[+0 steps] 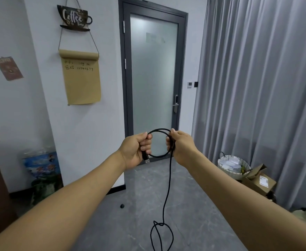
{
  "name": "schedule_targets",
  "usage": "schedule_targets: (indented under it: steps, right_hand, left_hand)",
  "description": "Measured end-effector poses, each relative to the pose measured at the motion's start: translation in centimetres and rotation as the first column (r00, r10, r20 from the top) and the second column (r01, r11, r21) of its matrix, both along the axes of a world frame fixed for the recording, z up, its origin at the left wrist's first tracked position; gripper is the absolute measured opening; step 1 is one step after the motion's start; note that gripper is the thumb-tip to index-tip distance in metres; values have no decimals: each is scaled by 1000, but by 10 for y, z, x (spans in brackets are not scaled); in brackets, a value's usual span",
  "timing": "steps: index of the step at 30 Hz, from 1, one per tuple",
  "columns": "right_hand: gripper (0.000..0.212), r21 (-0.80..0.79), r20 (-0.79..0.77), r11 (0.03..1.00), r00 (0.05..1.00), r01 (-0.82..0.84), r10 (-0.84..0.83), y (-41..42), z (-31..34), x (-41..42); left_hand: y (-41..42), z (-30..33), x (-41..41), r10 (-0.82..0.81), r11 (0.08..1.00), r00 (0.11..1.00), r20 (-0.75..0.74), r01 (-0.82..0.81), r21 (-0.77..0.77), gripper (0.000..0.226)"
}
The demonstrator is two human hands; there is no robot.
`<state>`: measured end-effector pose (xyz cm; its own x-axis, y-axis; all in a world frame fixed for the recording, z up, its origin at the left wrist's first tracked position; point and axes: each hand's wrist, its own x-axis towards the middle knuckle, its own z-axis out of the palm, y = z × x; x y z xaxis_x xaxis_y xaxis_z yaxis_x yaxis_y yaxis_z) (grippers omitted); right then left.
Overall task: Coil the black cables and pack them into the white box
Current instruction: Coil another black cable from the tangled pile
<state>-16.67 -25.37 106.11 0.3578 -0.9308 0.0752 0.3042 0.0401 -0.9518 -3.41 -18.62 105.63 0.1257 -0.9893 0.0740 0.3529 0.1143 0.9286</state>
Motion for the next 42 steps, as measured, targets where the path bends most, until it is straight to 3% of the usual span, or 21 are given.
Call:
schedule_targets:
  steps: [3,6,8,17,21,24,29,34,38,42]
  right_hand:
    - [31,-86,-153,995,987,-57,43,1,-2,1]
    - [33,-261,-428,955,903,-142,17,-1,-7,-3]
    - [32,-289,-505,940,863,-183,13,-6,-12,-6]
    - [23,-379,-605,925,759,-7,-242,-33,-35,-38]
    - [15,-443,-596,894,721,71,-353,-38,-41,-47]
    - [13,-586,-616,810,644,10,-454,-31,-36,-40]
    - [13,-707,-669,666,528,-237,-522,-13,-22,-24]
    - [9,-674,-694,650,604,-351,-392,-4,-2,-18]
    - [13,-651,-660,683,691,-330,-295,0,11,-17]
    - [20,-635,-640,712,720,-300,-268,-1,15,-19]
  left_hand:
    - [2,3,8,29,999,999,15,-29,15,36]
    - [4,4,15,120,993,992,31,-121,15,36]
    - [3,3,20,204,979,979,27,-205,12,36]
    - [9,2,61,569,822,815,-106,-566,64,36]
    - [9,0,68,664,748,746,-58,-661,65,35]
    - [2,-1,55,649,760,757,72,-650,-11,33]
    - [-6,-3,30,551,834,797,248,-537,-128,37]
    - [-10,-5,11,430,902,810,399,-406,-149,36]
    - [-9,-9,-1,301,950,706,641,-279,-139,35]
    - [-7,-10,-8,165,985,605,779,-148,-94,36]
